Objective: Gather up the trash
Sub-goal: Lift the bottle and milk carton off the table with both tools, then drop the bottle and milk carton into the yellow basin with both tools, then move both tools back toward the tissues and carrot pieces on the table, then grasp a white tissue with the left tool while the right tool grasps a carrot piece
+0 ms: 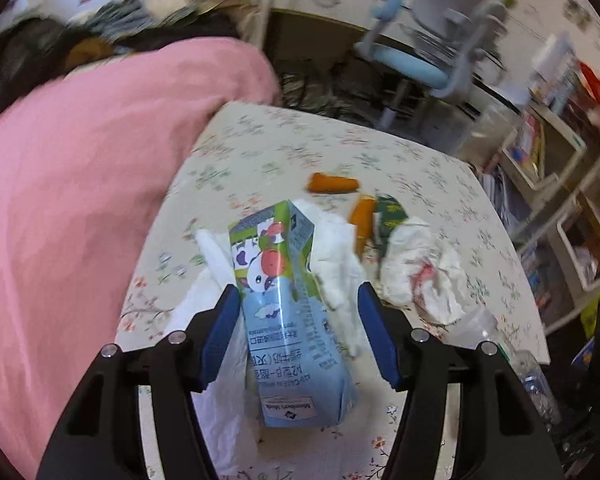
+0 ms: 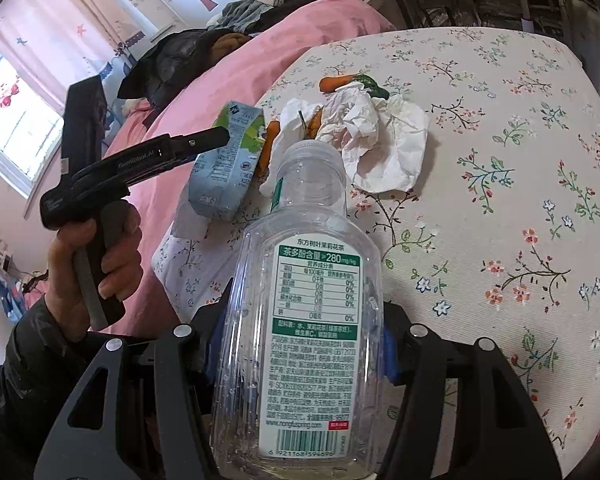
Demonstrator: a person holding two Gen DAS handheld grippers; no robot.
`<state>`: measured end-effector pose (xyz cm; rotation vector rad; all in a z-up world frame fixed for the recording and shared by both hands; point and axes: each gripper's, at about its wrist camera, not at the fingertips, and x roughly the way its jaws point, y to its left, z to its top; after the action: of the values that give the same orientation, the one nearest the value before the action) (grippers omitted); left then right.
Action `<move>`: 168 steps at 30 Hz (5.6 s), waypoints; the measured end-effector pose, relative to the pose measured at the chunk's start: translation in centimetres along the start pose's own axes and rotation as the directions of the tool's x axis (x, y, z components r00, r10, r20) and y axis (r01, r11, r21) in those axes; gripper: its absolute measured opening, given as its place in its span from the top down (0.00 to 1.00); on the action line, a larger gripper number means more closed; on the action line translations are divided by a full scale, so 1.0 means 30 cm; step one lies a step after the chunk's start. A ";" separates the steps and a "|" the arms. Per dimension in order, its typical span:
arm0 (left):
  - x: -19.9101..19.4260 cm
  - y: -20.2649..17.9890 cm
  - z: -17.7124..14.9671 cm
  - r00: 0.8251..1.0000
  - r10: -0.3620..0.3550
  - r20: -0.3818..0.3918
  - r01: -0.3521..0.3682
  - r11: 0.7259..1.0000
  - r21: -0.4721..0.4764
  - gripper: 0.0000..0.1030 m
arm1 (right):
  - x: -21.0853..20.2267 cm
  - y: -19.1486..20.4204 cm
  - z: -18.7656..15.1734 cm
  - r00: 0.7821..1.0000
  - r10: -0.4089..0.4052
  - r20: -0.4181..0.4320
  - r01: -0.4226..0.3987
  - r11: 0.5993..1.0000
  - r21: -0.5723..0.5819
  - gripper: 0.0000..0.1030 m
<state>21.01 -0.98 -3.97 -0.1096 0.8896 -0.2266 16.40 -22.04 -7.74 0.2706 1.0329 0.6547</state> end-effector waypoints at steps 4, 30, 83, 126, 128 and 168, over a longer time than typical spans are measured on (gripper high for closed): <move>0.018 -0.002 0.002 1.000 -0.030 -0.001 0.030 0.999 -0.010 0.43 | 0.000 0.004 -0.002 1.000 -0.003 -0.002 0.003 1.000 0.001 0.45; -0.147 0.041 -0.041 0.989 -0.107 0.105 0.121 0.983 -0.140 0.73 | -0.037 0.059 -0.056 0.997 0.079 0.009 -0.079 0.997 0.003 0.45; -0.367 -0.169 -0.550 0.982 0.158 0.107 -0.155 0.987 -0.028 0.19 | -0.245 0.153 -0.437 0.929 -0.288 0.232 0.279 0.958 0.073 0.37; -0.367 -0.098 -0.557 0.978 0.183 0.096 -0.169 0.975 -0.142 0.19 | -0.195 0.173 -0.435 0.925 -0.308 0.223 0.314 0.949 0.008 0.37; -0.369 -0.098 -0.558 0.978 0.184 0.097 -0.169 0.975 -0.144 0.19 | -0.196 0.173 -0.435 0.925 -0.308 0.223 0.314 0.949 0.009 0.37; 0.003 0.200 -0.059 0.982 0.066 -0.178 -0.101 0.976 -0.194 0.97 | -0.115 0.338 -0.233 0.956 -0.149 0.253 0.209 0.950 -0.230 0.37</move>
<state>20.59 4.82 -6.28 -0.2446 1.0848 -0.0663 5.40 -16.89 -3.74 0.0248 0.7289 0.5670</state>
